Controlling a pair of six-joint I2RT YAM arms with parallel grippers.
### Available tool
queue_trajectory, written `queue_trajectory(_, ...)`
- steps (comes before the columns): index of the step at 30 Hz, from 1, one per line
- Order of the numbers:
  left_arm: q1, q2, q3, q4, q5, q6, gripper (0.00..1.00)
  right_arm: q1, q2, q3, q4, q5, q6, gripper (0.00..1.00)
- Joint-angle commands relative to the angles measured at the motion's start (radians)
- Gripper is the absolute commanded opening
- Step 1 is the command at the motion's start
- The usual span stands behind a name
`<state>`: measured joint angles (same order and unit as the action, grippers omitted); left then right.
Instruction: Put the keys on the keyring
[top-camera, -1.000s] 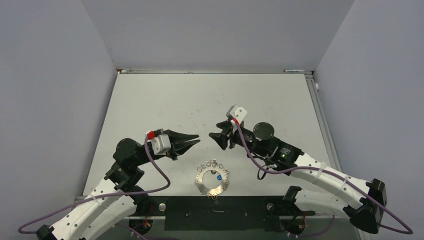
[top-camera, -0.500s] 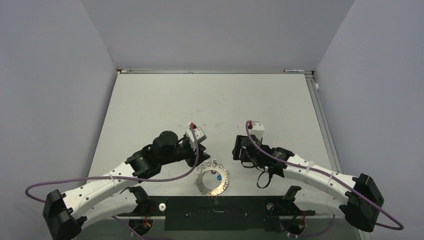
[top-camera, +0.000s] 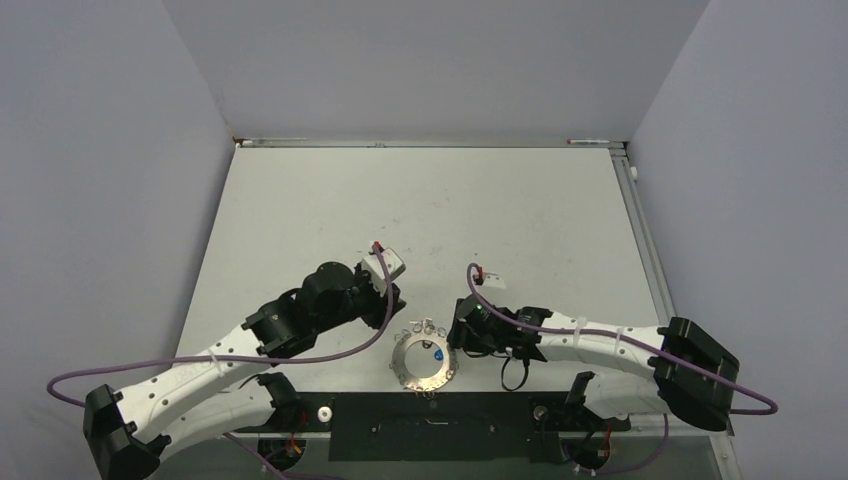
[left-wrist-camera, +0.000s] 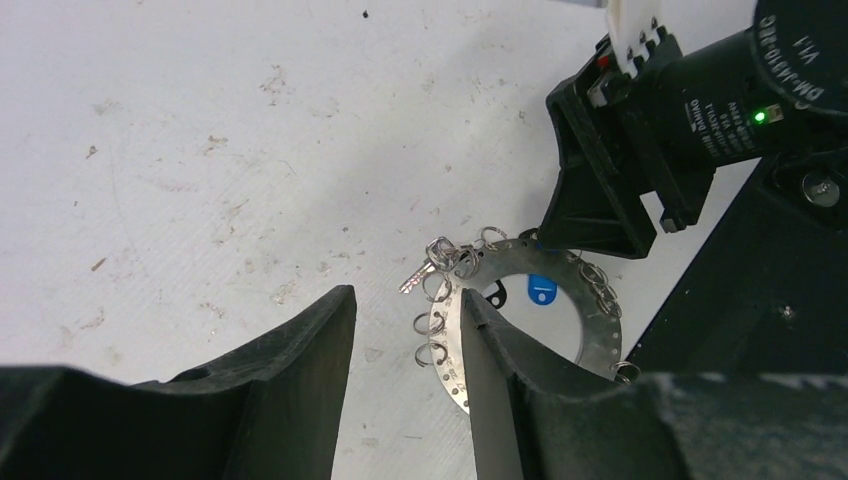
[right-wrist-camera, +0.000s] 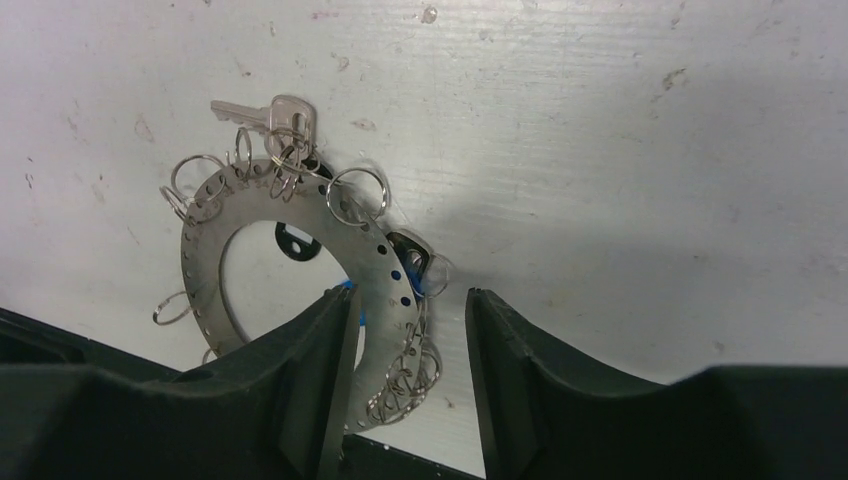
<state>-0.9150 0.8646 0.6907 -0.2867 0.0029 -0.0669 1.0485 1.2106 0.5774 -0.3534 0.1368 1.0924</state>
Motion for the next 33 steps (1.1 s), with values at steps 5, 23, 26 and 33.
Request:
queue_trajectory(5,0.004,-0.082,0.005,-0.001,-0.054,0.030,0.41,0.017,0.088,0.009,0.096,-0.022,0.058,0.32)
queue_trajectory(23,0.047,-0.111,-0.002,0.005,-0.035,0.040,0.40,0.018,0.132,0.133,0.021,0.077,-0.183,0.05)
queue_trajectory(26,0.073,-0.129,-0.011,0.025,-0.030,0.028,0.40,0.002,0.101,0.197,0.001,0.153,-0.288,0.05)
queue_trajectory(33,0.140,-0.187,-0.040,0.076,-0.021,0.013,0.40,-0.099,0.061,0.344,-0.014,0.220,-0.545,0.05)
